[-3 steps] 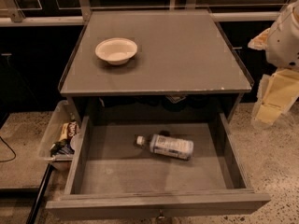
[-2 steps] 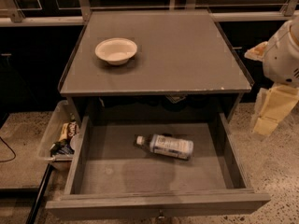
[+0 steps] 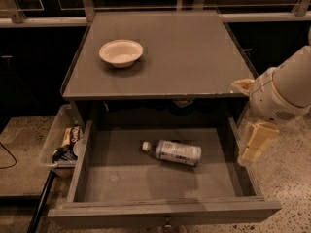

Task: Pick blue plastic bottle from top drawer and place on counter

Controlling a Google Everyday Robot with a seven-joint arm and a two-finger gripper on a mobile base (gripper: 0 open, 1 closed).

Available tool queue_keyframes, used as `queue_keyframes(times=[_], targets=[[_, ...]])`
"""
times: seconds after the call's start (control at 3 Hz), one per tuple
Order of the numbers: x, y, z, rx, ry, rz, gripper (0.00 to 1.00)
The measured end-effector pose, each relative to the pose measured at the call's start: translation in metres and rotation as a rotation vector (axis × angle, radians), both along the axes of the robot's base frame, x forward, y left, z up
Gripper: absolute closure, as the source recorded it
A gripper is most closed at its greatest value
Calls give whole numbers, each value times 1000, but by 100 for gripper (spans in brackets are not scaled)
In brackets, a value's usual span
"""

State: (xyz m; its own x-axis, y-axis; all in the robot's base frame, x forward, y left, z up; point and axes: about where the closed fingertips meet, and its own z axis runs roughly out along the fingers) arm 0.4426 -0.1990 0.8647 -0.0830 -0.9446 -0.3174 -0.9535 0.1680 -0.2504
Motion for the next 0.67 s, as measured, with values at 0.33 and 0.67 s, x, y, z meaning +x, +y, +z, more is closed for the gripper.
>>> queue_keyframes(times=[0.33,0.67], targets=[[0,0,0,1,-1,0,0],[7,8,-26,28,-8,-19,0]])
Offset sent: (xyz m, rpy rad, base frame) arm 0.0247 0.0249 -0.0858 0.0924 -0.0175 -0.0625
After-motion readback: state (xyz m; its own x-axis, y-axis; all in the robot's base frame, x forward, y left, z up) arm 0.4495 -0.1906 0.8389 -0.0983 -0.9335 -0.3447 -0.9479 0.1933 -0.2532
